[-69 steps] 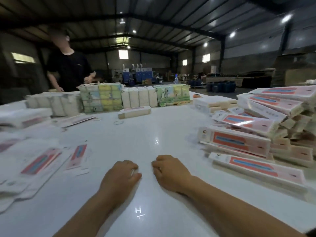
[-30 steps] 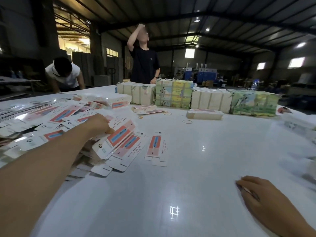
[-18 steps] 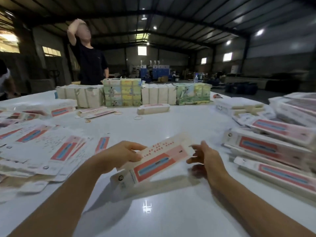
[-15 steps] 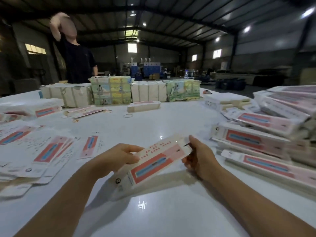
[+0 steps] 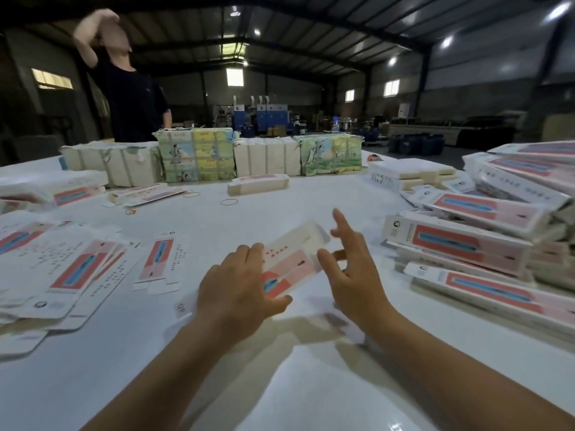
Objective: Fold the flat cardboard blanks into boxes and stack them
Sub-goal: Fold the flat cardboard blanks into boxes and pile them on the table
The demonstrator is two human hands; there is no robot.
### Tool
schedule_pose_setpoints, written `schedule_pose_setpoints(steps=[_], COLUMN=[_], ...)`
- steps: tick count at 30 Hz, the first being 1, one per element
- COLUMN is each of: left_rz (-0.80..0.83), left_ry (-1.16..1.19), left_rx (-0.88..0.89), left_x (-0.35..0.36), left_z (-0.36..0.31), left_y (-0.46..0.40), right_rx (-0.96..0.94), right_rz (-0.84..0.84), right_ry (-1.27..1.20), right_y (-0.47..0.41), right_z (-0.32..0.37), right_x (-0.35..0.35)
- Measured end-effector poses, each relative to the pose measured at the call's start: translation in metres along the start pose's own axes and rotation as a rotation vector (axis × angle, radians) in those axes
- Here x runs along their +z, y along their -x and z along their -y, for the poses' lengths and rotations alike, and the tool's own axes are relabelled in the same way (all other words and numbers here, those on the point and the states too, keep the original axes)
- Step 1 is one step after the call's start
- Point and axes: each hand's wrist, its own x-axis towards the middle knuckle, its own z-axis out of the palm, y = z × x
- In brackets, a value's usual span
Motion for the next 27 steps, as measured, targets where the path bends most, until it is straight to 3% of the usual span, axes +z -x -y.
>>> schedule_pose_setpoints(steps=[3,7,9,12,13,20,27], left_rz=[-0.072,-0.106,-0.104,-0.106,-0.109,-0.082,-0.011], left_ry=[-0.055,-0.182,-0.202,-0.222,-0.235,-0.149,-0.044], left_rx=[-0.032,-0.043,-0.038,-0.011,0.01,0.071,0.042], left_x=[-0.004,-0.006,-0.006,-0.006,-0.006,-0.006,-0.015], left_z=[0.0,-0.003,-0.004,-0.005,-0.006,-0.005,0.0], left_y=[0.001,0.004,0.005,0.006,0.005,0.003,0.003], right_rx=[-0.112,-0.136,-0.021,0.324,0.376,0.319,0.231], right_rz=[0.04,0.096,0.119,0.2,0.219,0.4,0.387], right_ry=[0.247,0.267,0.06,-0.499,-0.563,-0.473,-0.346], right_y=[0.005,0.011,0.01,0.004,0.003,0.004,0.009], right_z=[-0.003,-0.001,0.004,0.012,0.011,0.009,0.009], right_x=[0.004,0.008,0.008,0.006,0.005,-0.001,-0.001])
